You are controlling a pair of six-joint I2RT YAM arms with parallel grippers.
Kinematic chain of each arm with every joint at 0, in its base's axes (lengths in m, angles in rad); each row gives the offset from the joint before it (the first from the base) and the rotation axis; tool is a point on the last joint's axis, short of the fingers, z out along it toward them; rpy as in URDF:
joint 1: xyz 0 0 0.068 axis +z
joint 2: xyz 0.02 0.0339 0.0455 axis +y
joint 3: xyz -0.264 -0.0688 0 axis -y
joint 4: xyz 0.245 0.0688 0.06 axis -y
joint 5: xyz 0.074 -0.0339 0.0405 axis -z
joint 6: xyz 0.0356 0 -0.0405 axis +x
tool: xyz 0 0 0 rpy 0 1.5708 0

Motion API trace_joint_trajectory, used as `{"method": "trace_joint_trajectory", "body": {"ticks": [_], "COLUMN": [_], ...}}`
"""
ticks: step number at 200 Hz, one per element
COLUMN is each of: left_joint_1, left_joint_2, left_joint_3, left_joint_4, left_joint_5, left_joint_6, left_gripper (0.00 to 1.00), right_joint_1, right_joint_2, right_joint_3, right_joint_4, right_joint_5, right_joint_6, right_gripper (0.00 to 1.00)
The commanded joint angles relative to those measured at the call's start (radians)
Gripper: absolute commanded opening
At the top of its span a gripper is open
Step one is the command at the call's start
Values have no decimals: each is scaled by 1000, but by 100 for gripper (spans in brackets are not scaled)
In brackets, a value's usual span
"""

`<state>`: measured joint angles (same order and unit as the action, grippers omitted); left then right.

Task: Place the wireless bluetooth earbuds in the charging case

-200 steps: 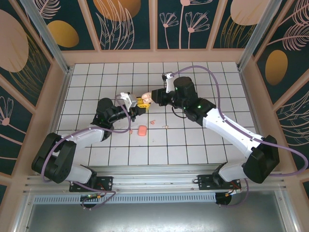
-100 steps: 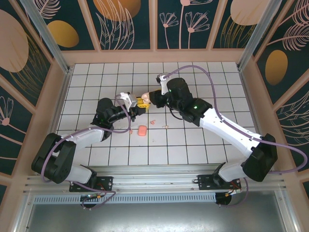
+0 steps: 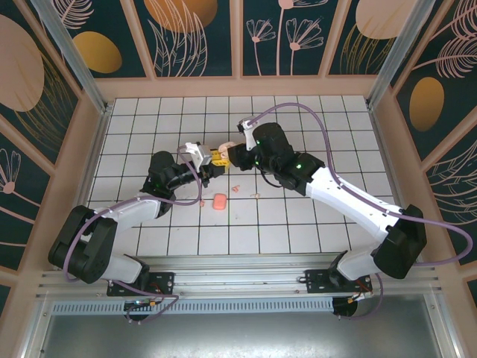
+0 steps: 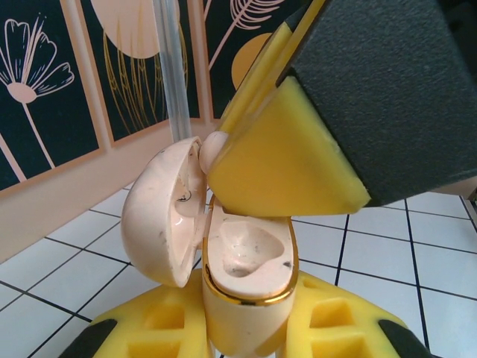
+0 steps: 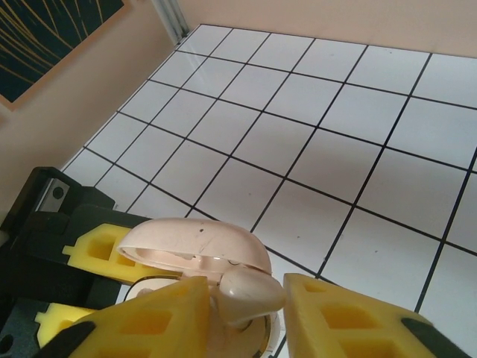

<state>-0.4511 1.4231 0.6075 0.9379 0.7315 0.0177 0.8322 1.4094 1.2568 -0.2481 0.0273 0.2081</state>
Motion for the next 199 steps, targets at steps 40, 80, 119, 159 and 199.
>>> {"method": "trace_joint_trajectory", "body": {"ticks": [40,80,119,159,199], "left_joint_1": [-6,-6,-6,-8,-8], "left_joint_2": [-23,-26,-26,-22,-26], "left_joint_3": [9,8,8,12,14], "left_joint_4": [21,18,17,18,9], "left_joint_5": [4,9,12,19,19], "left_joint_6": [14,15,14,13,19], "left_gripper": [14,14,14,14,14], "right_joint_1": [-52,-157,-252,-277,-280], "right_joint_2": [-68,-148,-135,-48,27], "right_joint_3": [22,-50,-66,-3,47], "right_joint_4": [42,153,170,112,56], "right_joint_5": [-119,-306,-505,-597,-621], "right_joint_6": [64,166,233,231,228], "right_gripper": [55,59,57,51,48]}}
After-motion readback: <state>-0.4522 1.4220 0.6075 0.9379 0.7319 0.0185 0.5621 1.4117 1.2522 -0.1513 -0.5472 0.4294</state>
